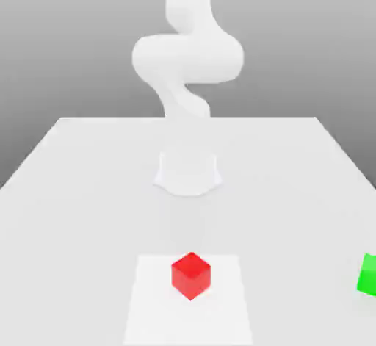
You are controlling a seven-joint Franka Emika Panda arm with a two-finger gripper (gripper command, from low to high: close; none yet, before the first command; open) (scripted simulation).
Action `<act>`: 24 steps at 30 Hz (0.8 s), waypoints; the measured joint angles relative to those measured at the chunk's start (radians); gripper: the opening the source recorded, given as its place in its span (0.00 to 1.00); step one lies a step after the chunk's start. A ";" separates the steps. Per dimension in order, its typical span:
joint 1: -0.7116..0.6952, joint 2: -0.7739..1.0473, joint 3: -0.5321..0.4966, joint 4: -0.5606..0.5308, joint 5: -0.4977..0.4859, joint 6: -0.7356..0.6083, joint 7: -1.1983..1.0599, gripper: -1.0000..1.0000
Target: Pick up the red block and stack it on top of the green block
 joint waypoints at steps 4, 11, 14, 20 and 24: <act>-0.082 0.125 0.091 -0.069 -0.059 0.068 0.162 0.50; -0.199 0.345 0.196 -0.184 -0.144 0.179 0.424 0.50; -0.233 0.437 0.220 -0.233 -0.169 0.228 0.528 0.50; -0.263 0.604 0.234 -0.333 -0.162 0.331 0.694 0.50; -0.252 0.690 0.237 -0.403 -0.070 0.404 0.743 0.50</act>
